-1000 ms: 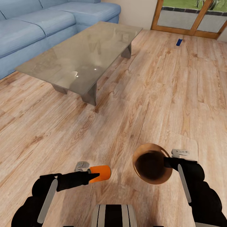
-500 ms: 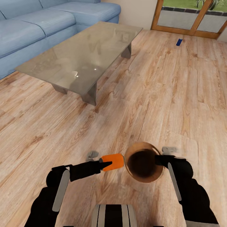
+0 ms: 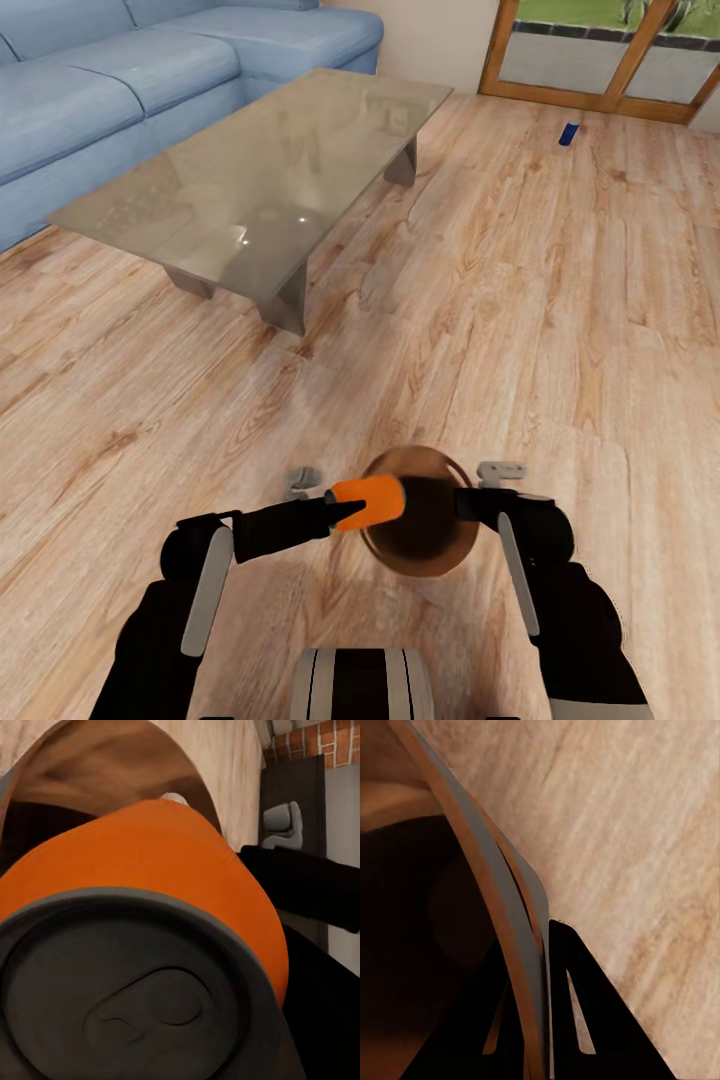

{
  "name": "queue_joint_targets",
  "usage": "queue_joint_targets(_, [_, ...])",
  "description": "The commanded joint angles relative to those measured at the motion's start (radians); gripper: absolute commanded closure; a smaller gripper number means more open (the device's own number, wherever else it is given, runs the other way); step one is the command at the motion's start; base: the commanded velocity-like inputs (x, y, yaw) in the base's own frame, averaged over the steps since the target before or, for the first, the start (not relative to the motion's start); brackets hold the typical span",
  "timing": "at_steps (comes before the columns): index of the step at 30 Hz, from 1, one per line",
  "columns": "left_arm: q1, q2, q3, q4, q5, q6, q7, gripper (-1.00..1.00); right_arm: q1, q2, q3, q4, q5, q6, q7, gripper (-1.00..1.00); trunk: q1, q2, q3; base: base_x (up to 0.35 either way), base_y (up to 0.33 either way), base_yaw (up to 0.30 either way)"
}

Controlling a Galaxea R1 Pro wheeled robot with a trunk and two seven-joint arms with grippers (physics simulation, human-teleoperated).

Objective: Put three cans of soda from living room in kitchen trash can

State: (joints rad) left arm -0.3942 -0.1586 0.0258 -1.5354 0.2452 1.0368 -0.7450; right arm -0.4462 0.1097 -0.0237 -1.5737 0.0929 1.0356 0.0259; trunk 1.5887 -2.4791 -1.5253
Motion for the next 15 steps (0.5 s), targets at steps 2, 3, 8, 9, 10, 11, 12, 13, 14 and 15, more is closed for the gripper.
queue_joint_targets(2, [0.000, -0.002, -0.001, 0.003, -0.002, 0.000, 0.008, 1.00, 0.000, 0.010, 0.001, 0.000, -0.013, 0.000, 0.004, 1.00, 0.000, 0.000, 0.000, 0.000, 0.000, 0.000])
queue_joint_targets(3, [0.000, -0.002, -0.001, 0.003, -0.003, 0.000, 0.014, 1.00, 0.000, 0.011, 0.002, 0.000, -0.013, 0.000, 0.004, 1.00, 0.000, 0.000, 0.000, 0.000, 0.000, 0.000])
queue_joint_targets(8, [-0.005, -0.015, -0.089, 0.008, 0.004, 0.000, 0.228, 1.00, -0.007, 0.020, 0.041, 0.000, -0.013, 0.002, 0.005, 1.00, 0.000, 0.000, 0.000, 0.000, 0.000, 0.000])
queue_joint_targets(9, [-0.015, -0.016, -0.125, 0.009, 0.006, 0.000, 0.268, 1.00, -0.007, 0.020, 0.047, 0.000, -0.013, 0.002, 0.005, 1.00, 0.000, 0.000, 0.000, 0.000, 0.000, 0.000])
queue_joint_targets(10, [-0.019, -0.016, -0.134, 0.010, 0.007, 0.000, 0.281, 1.00, -0.007, 0.020, 0.048, 0.000, -0.013, 0.002, 0.005, 1.00, 0.000, 0.000, 0.000, 0.000, 0.000, 0.000])
queue_joint_targets(11, [-0.025, -0.016, -0.146, 0.010, 0.007, 0.000, 0.307, 1.00, -0.008, 0.020, 0.050, 0.000, -0.013, 0.003, 0.006, 1.00, 0.000, 0.000, 0.000, 0.000, 0.000, 0.000])
queue_joint_targets(12, [-0.028, -0.016, -0.154, 0.010, 0.008, 0.000, 0.329, 1.00, -0.008, 0.021, 0.051, 0.000, -0.013, 0.003, 0.006, 1.00, 0.000, 0.000, 0.000, 0.000, 0.000, 0.000])
queue_joint_targets(13, [-0.031, -0.016, -0.160, 0.010, 0.009, 0.000, 0.346, 1.00, -0.008, 0.021, 0.052, 0.000, -0.013, 0.003, 0.007, 1.00, 0.000, 0.000, 0.000, 0.000, 0.000, 0.000])
queue_joint_targets(14, [-0.033, -0.016, -0.163, 0.010, 0.009, 0.000, 0.358, 1.00, -0.008, 0.021, 0.052, 0.000, -0.013, 0.003, 0.007, 1.00, 0.000, 0.000, 0.000, 0.000, 0.000, 0.000])
queue_joint_targets(15, [-0.034, -0.016, -0.166, 0.011, 0.009, 0.000, 0.367, 1.00, -0.008, 0.021, 0.053, 0.000, -0.013, 0.003, 0.008, 1.00, 0.000, 0.000, 0.000, 0.000, 0.000, 0.000])
